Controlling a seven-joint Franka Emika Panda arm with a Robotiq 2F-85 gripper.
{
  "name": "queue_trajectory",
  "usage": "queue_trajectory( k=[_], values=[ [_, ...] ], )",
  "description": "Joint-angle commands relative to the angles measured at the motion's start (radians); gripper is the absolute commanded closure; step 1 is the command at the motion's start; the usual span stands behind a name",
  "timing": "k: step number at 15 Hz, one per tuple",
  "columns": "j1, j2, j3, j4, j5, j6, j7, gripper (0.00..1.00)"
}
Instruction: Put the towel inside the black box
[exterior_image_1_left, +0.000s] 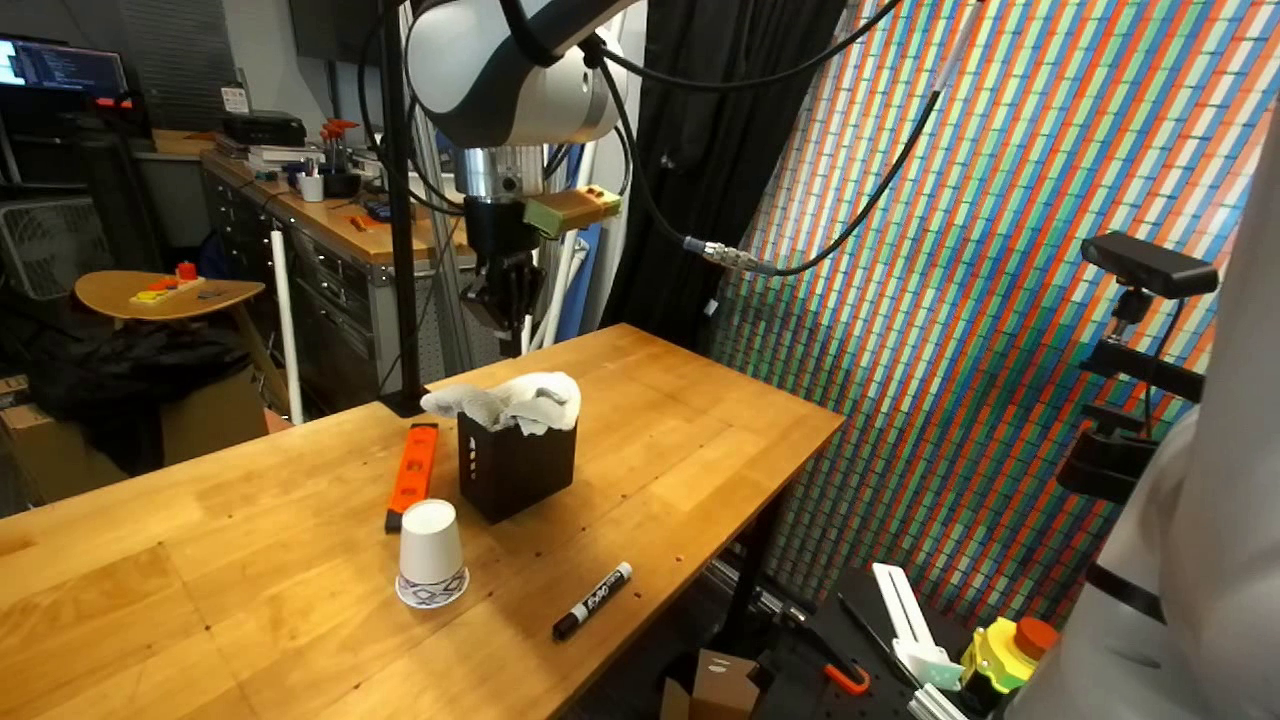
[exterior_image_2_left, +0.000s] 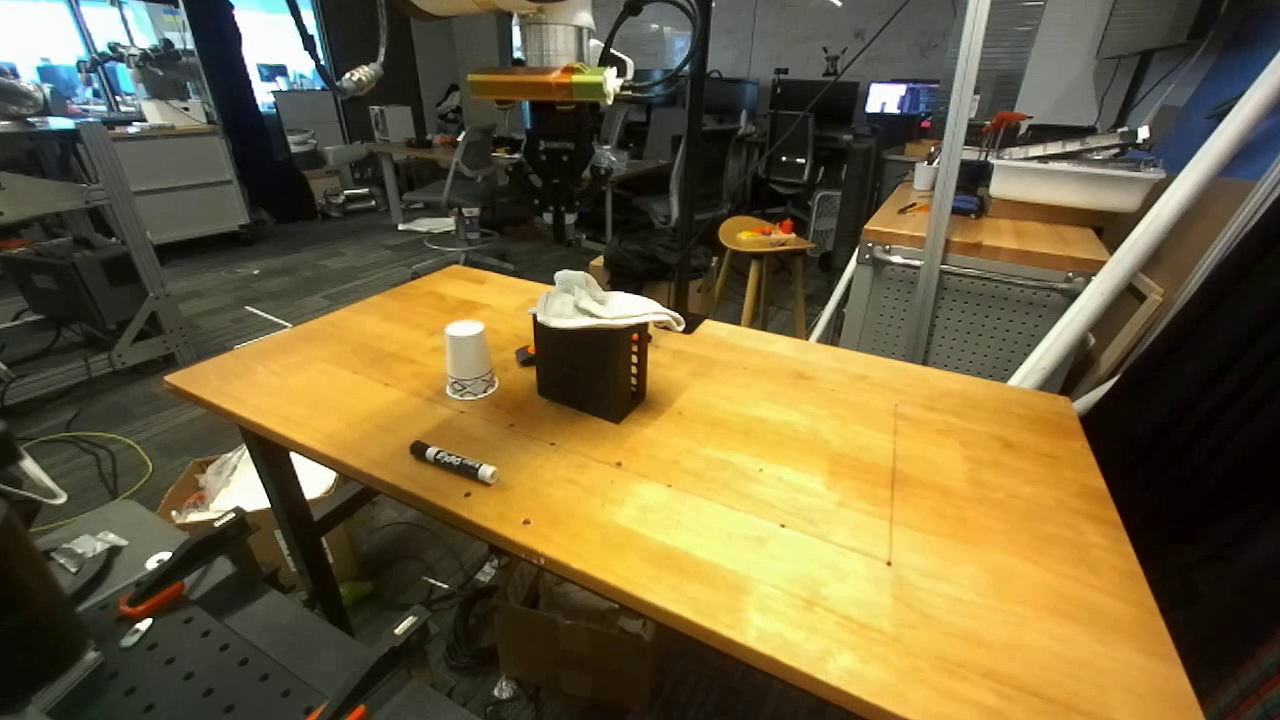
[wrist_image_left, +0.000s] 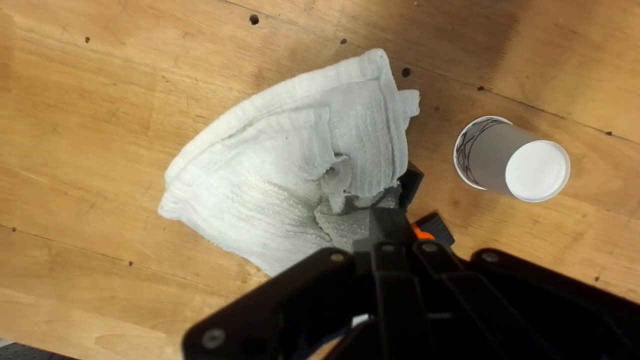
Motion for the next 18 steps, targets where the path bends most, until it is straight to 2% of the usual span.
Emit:
queue_trajectory(
  k=[1, 10, 14, 18],
  values=[
    [0.013, 0.034, -0.008, 0.031, -0.029, 0.031, 0.045, 1.0],
    [0.004, 0.242, -0.013, 0.119, -0.032, 0.192, 0.036, 1.0],
    [-0.01, 0.301, -0.026, 0.12, -0.026, 0.206, 0.036, 1.0],
    [-0.021, 0.305, -0.029, 0.09, -0.019, 0.193, 0.035, 1.0]
  ],
)
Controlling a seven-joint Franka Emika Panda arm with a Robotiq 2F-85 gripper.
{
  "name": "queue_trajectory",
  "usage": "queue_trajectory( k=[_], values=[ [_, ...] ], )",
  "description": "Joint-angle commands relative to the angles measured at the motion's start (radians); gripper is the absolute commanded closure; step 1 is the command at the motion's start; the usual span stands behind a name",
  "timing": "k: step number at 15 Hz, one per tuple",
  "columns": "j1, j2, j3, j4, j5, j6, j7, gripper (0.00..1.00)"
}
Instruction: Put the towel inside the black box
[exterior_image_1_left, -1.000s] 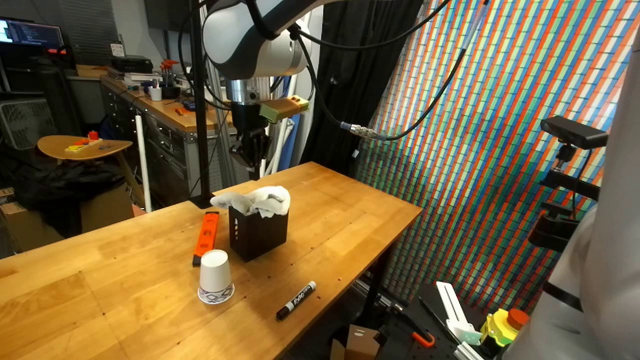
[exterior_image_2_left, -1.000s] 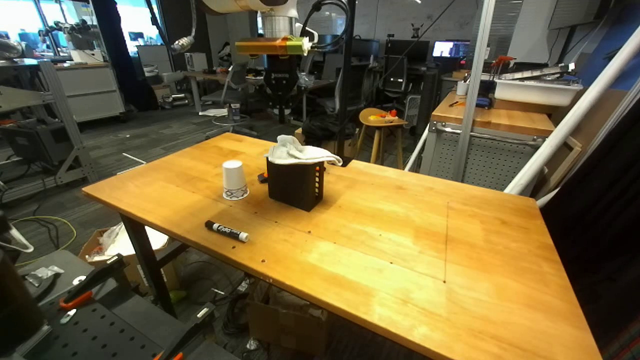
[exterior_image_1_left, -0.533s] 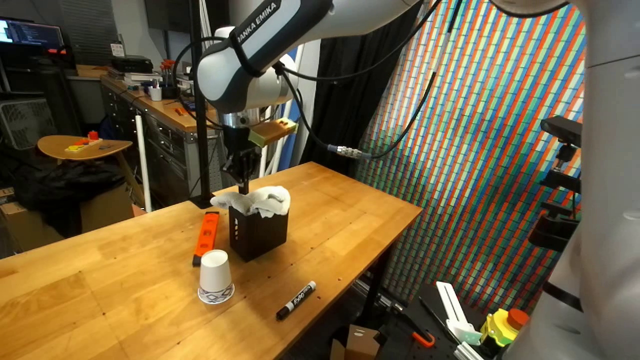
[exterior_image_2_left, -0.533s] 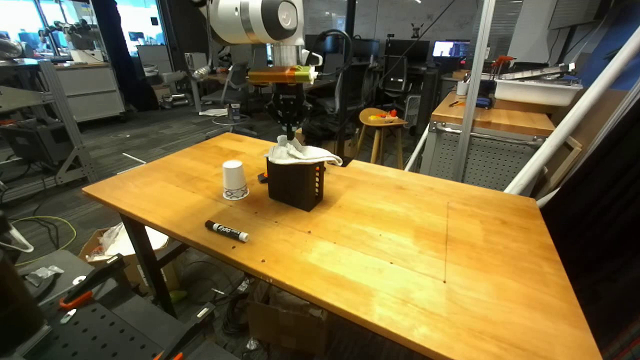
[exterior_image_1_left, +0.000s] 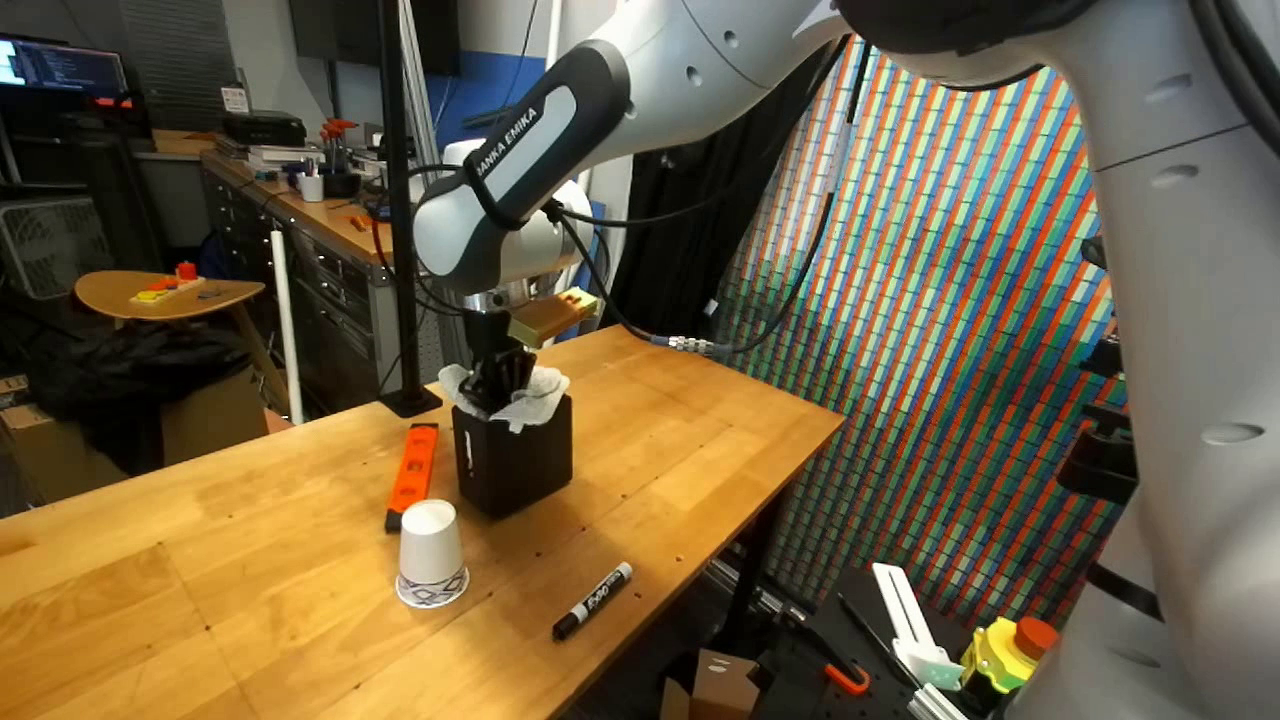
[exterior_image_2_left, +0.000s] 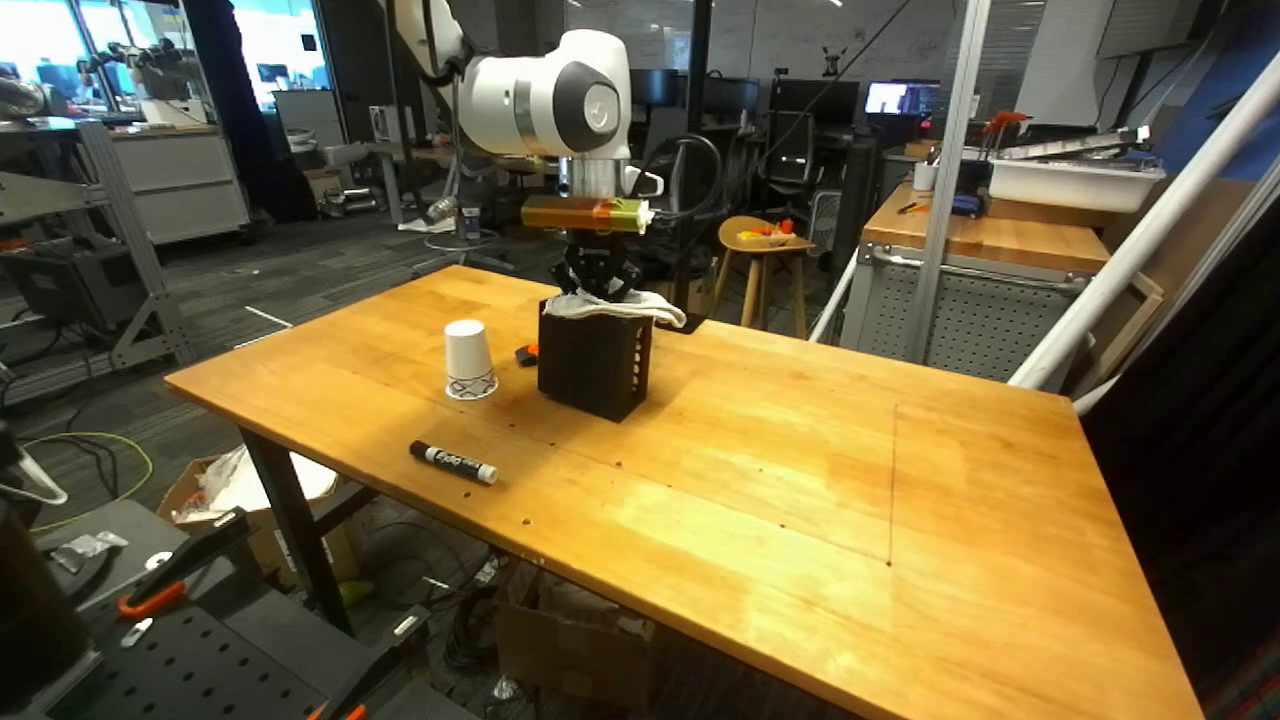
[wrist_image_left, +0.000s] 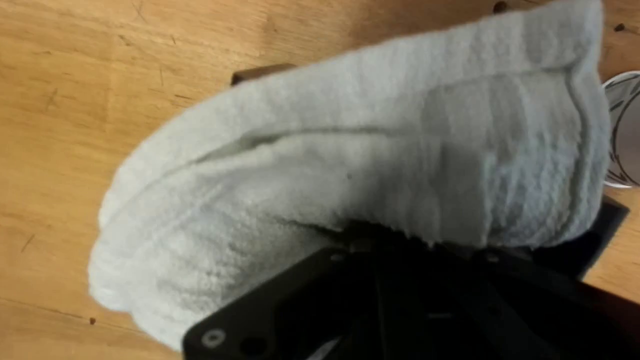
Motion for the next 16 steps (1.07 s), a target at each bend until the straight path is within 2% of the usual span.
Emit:
queue_trajectory(
  k=[1, 10, 16],
  values=[
    [-0.005, 0.001, -0.004, -0.013, -0.003, -0.002, 0.007, 1.0],
    [-0.002, 0.008, 0.008, -0.089, 0.025, -0.01, 0.04, 1.0],
    [-0.004, -0.12, 0.017, -0.158, 0.058, -0.041, 0.062, 1.0]
  ],
)
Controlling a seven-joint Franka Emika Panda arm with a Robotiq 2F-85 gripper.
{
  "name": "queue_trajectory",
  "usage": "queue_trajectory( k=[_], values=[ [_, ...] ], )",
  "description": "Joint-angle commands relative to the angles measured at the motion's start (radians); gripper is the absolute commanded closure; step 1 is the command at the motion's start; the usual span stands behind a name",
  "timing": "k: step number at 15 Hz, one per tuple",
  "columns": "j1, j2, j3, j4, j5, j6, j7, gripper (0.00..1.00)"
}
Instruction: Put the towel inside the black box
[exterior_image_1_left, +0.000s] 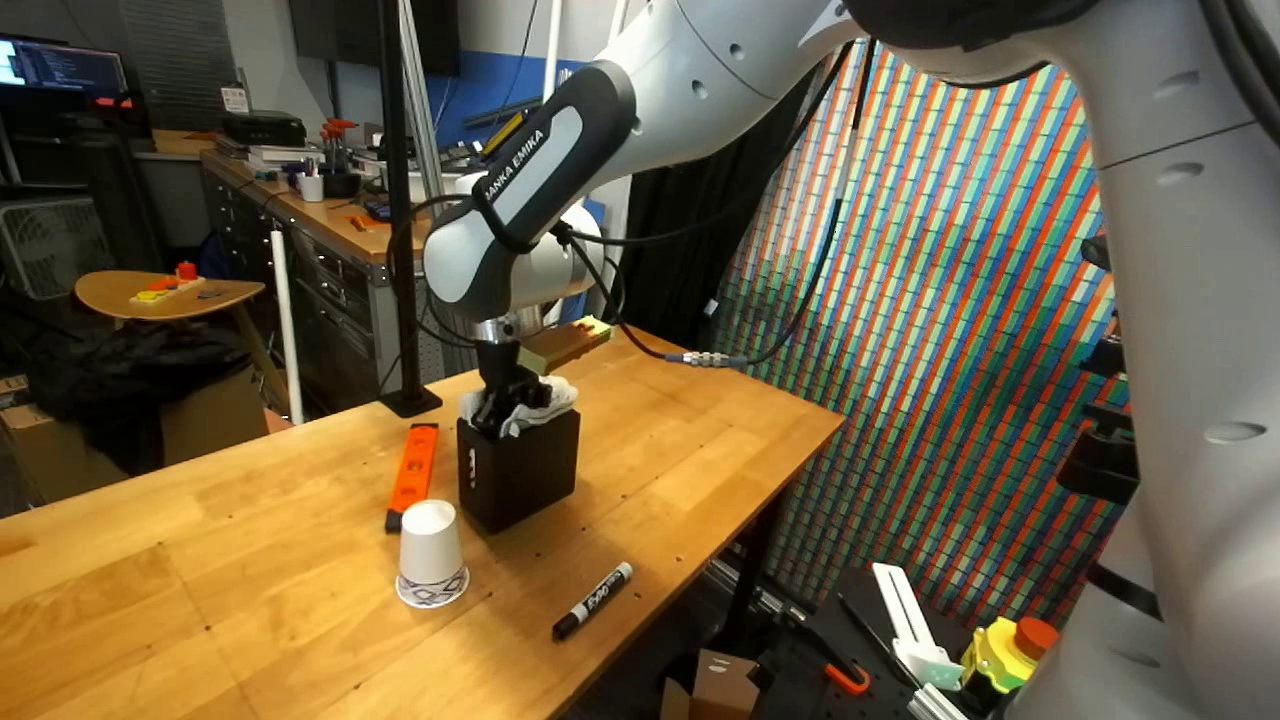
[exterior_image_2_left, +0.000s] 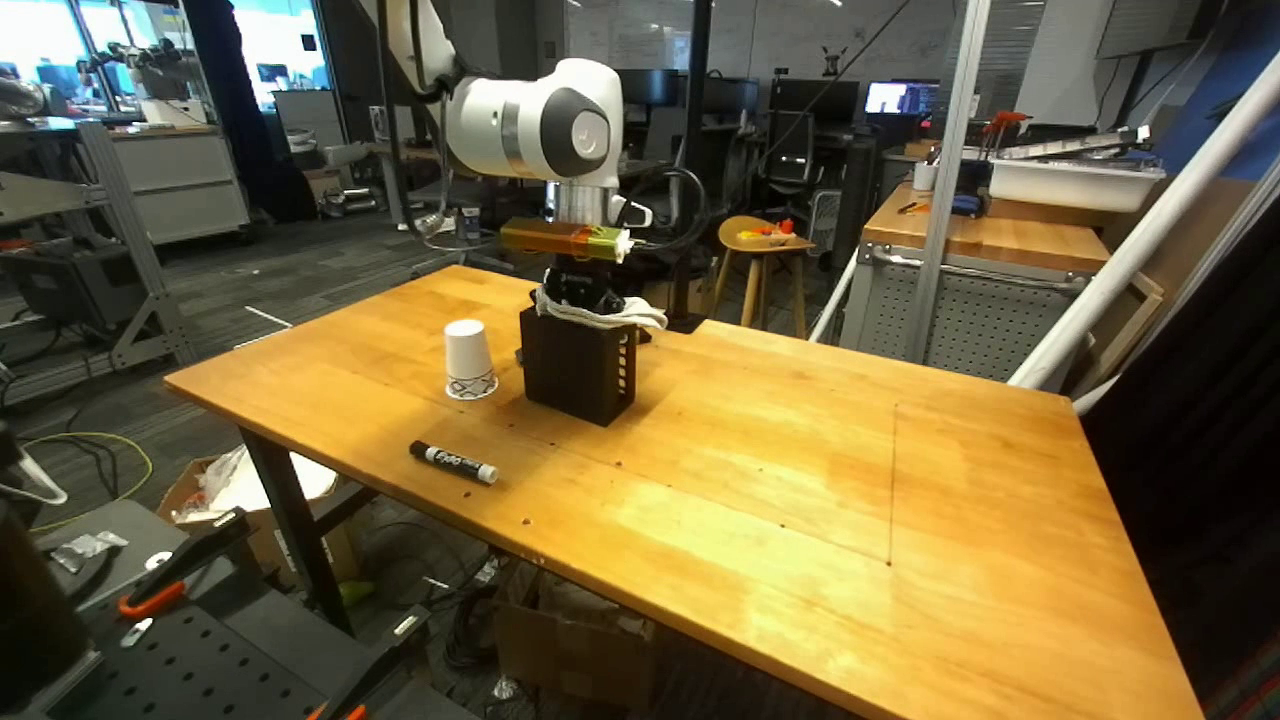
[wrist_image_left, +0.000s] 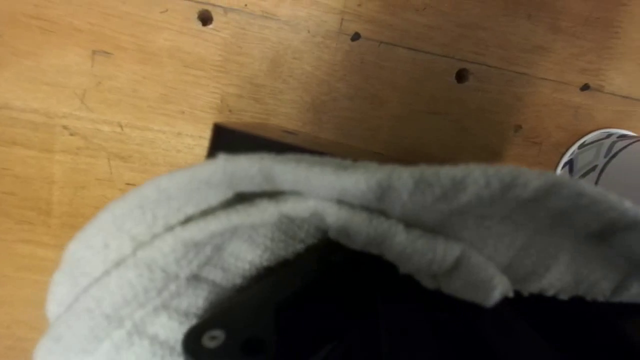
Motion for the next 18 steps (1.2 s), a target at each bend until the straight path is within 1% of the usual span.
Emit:
queue_trajectory(
  k=[1, 7, 11, 15, 18],
  values=[
    [0.002, -0.144, 0.009, -0.088, 0.031, -0.04, 0.02, 1.0],
    [0.007, -0.337, -0.004, -0.15, 0.012, -0.096, 0.024, 1.0],
    [-0.001, -0.431, -0.021, -0.218, 0.014, -0.121, 0.02, 1.0],
    [-0.002, -0.489, -0.031, -0.3, 0.029, -0.126, 0.019, 1.0],
    [0.008, -0.499, -0.025, -0.334, 0.032, -0.123, 0.019, 1.0]
  ],
)
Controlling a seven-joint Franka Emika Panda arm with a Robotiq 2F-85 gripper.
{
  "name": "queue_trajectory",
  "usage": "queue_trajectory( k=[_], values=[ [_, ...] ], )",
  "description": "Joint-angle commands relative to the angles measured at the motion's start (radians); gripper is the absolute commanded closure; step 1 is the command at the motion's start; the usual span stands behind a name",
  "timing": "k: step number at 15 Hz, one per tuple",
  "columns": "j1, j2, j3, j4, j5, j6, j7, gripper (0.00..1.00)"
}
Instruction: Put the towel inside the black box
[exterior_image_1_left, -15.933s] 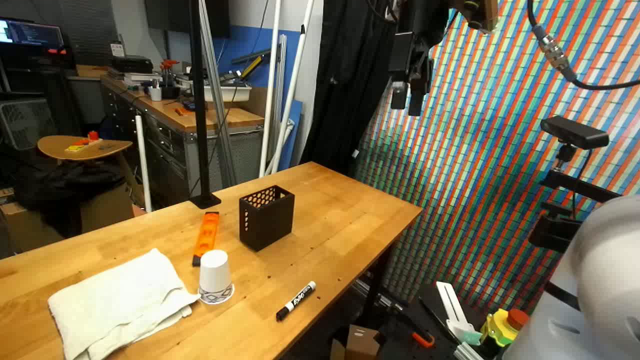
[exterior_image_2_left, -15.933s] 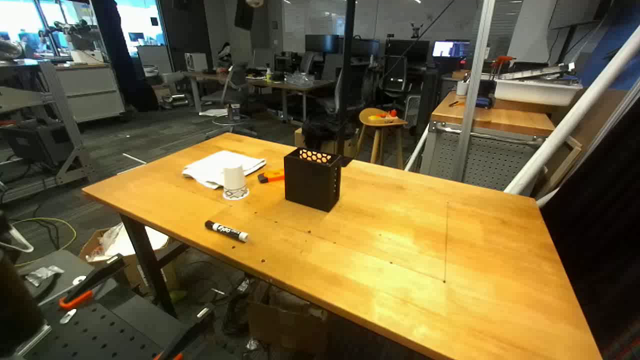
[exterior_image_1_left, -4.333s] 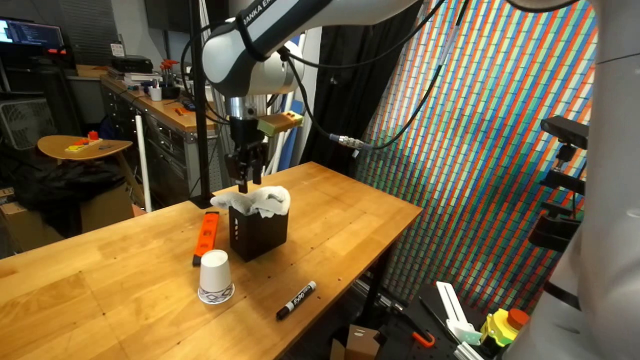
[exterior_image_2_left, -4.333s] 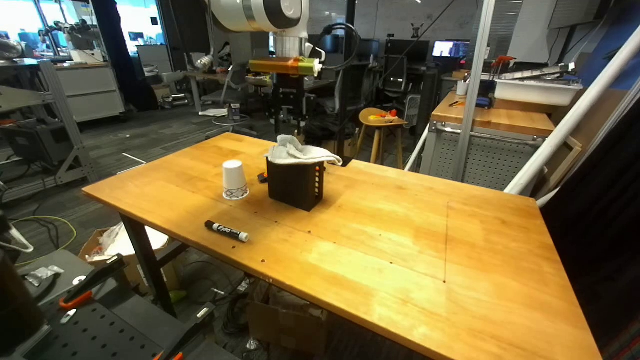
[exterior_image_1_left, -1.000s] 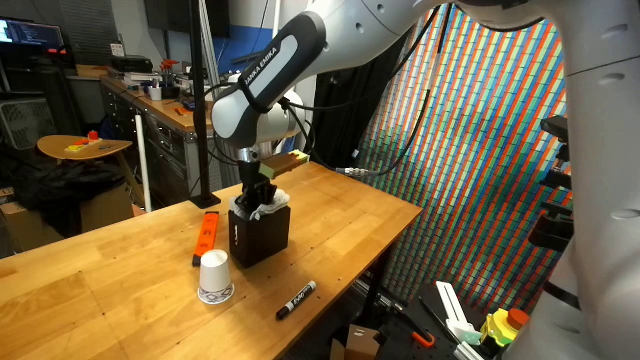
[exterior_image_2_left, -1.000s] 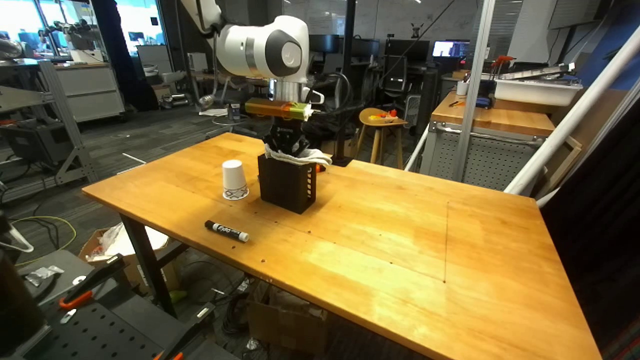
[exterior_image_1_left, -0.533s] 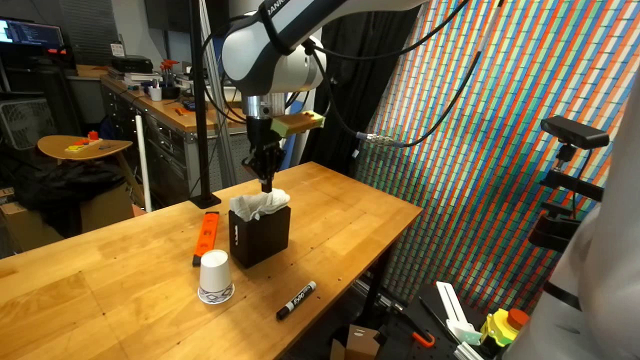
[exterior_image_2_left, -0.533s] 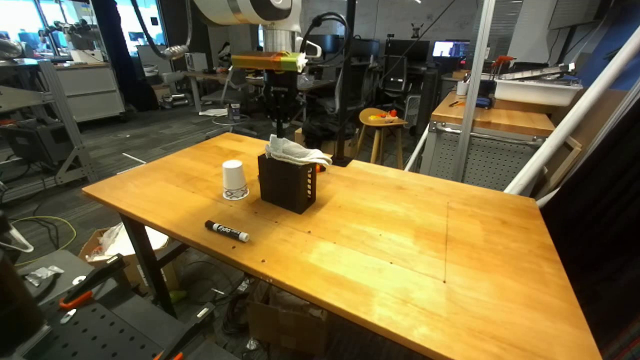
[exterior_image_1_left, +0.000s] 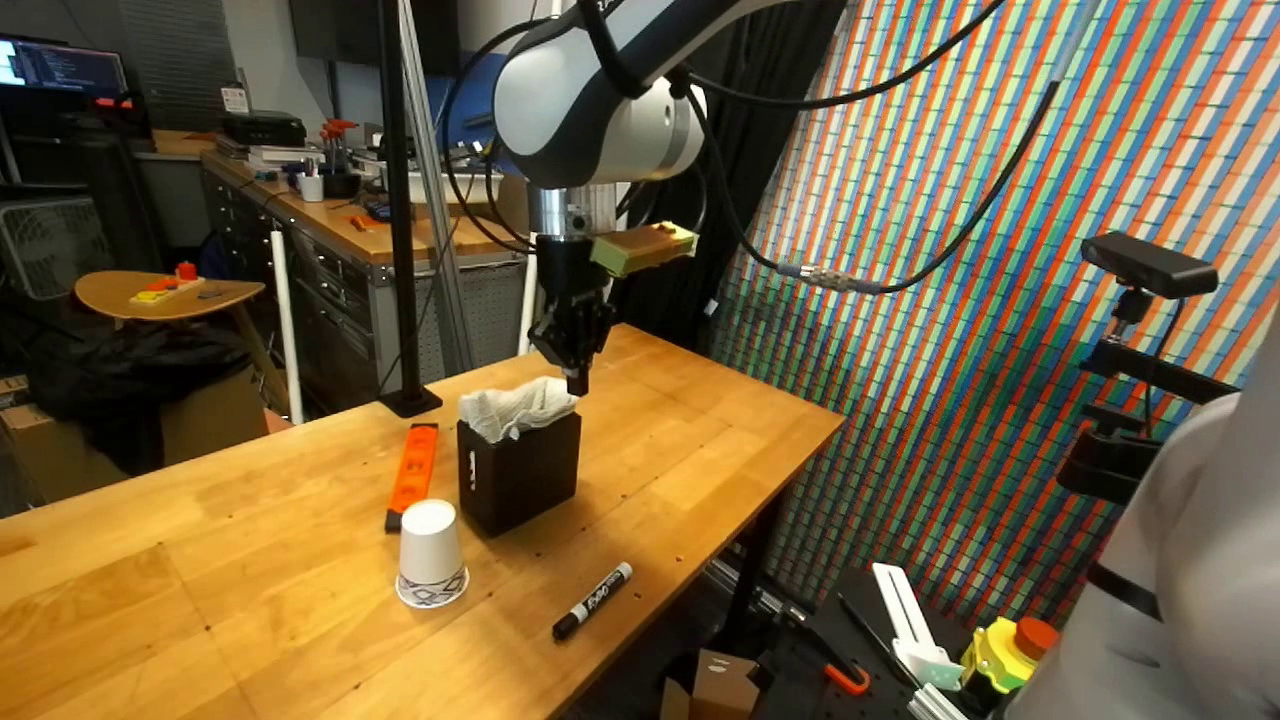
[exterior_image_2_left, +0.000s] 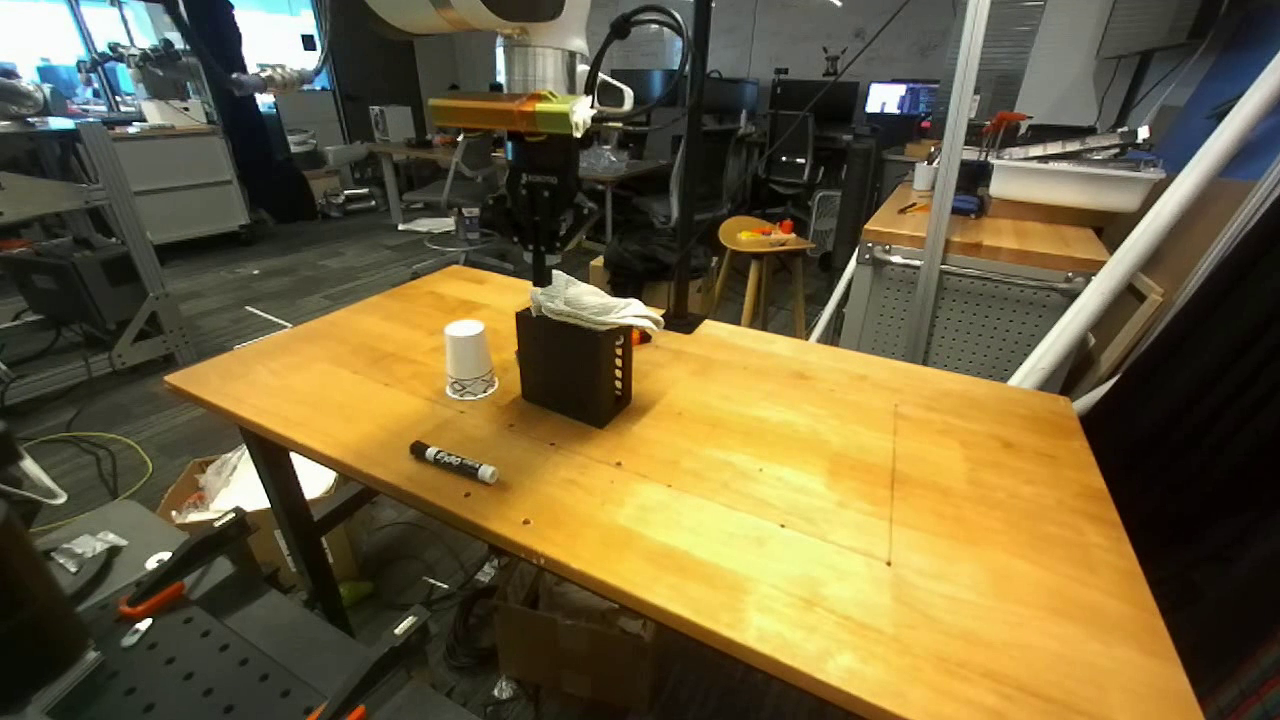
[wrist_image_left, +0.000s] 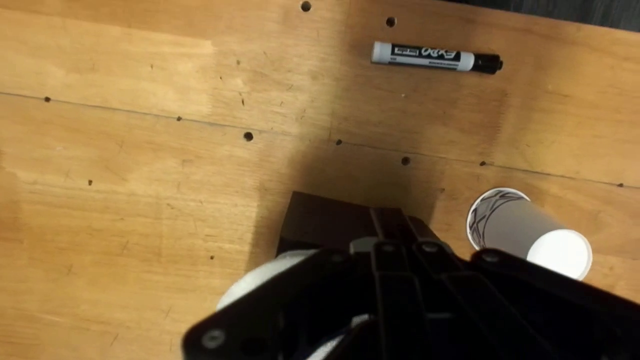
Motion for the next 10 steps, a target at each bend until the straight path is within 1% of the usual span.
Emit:
queue_trajectory(
  k=[1, 10],
  values=[
    [0.014, -0.047, 0.004, -0.057, 0.02, 0.002, 0.005, 1.0],
    [0.055, 0.015, 0.037, -0.013, 0.017, 0.005, -0.002, 1.0]
  ],
)
